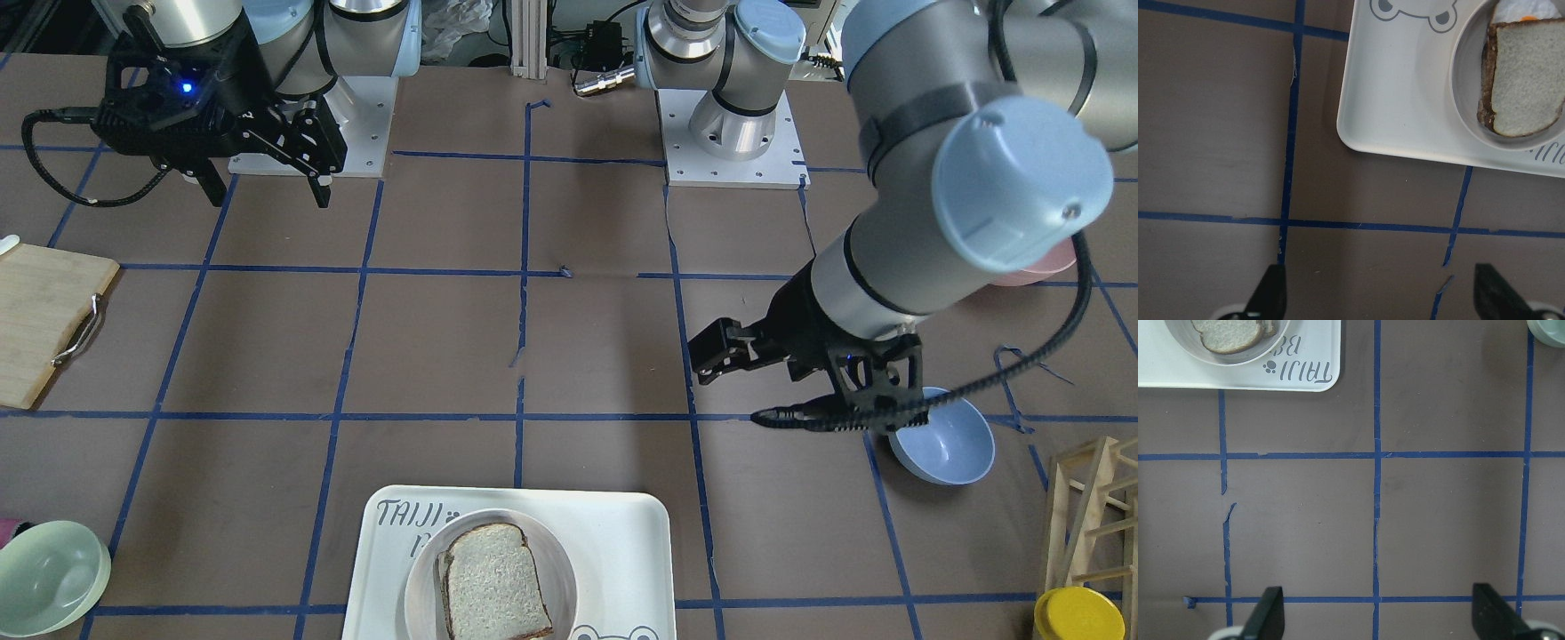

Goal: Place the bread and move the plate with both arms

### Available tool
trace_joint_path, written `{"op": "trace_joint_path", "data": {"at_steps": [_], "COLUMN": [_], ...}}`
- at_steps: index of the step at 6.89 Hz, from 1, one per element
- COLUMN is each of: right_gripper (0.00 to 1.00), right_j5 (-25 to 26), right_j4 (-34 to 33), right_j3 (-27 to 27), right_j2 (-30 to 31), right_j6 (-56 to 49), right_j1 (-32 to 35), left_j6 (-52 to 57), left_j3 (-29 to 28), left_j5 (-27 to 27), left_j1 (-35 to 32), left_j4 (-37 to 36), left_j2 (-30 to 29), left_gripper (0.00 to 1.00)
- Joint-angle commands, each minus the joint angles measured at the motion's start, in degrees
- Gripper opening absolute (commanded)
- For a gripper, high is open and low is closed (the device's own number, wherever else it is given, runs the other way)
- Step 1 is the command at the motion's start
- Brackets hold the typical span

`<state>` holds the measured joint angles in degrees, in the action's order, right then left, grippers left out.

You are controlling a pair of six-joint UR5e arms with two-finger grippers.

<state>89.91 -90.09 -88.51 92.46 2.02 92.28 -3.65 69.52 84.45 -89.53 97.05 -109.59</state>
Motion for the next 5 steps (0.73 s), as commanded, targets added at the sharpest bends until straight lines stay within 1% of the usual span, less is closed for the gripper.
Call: {"op": "trace_joint_path", "data": {"at_steps": [1, 2, 4, 5], "right_gripper": [1.00, 1.00, 1.00, 1.00], "right_j5": [0.0, 0.0, 0.0, 0.0], "right_j4": [0.0, 0.0, -0.1, 0.1], "right_j3": [0.0, 0.0, 0.0, 0.0], "right_j2": [0.0, 0.0, 0.0, 0.0], "right_j6": [0.0, 0.0, 0.0, 0.0], "right_j1": [0.0, 0.0, 0.0, 0.0], "left_j6": [2.0, 1.4, 1.7, 1.6], "left_j3": [6.9, 9.9, 13.7, 15.1], "left_j5": [3.1, 6.9, 7.4, 7.2], "left_j1": [0.5, 0.1, 0.2, 0.3], "left_j4": [1.0, 0.2, 0.2, 0.2], "left_j2": [8.1, 10.9, 15.5, 16.6], "left_gripper": [1.00, 1.00, 1.00, 1.00]}}
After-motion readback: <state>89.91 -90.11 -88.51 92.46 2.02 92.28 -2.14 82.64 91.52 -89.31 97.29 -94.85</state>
